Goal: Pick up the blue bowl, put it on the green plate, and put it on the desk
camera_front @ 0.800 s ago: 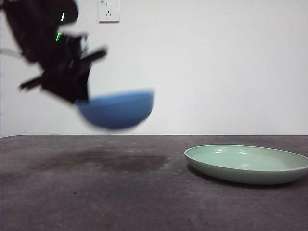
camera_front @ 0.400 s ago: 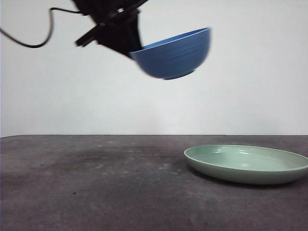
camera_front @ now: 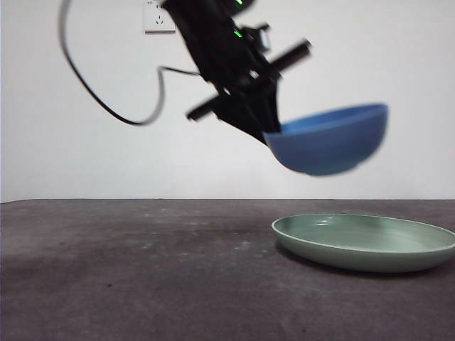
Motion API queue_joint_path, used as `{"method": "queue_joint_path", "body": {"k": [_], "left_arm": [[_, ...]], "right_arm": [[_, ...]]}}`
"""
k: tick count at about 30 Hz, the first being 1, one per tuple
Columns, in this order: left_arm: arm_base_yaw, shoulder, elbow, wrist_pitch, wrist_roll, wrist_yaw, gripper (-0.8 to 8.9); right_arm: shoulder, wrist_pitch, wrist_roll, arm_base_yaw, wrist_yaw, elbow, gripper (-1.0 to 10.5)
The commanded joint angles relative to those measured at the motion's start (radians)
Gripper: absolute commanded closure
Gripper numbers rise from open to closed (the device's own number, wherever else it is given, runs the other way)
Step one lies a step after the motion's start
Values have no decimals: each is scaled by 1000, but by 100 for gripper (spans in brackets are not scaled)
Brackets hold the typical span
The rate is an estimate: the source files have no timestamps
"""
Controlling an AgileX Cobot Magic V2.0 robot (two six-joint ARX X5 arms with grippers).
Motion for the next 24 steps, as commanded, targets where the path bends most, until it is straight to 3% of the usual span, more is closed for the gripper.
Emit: {"method": "queue_joint_path", "body": {"k": [1,9,24], "left_arm": [[-20,99,106,-16,-3,-8,803],[-38,273,277,-91,10,-56,803],[-57,348,283,-122,29,-56,804]], "right_arm": [[-7,-8,15,2,0,16,554],[-35,-27,15,2,34,16,554],[-34,-27,15,2,34,16,554]]}}
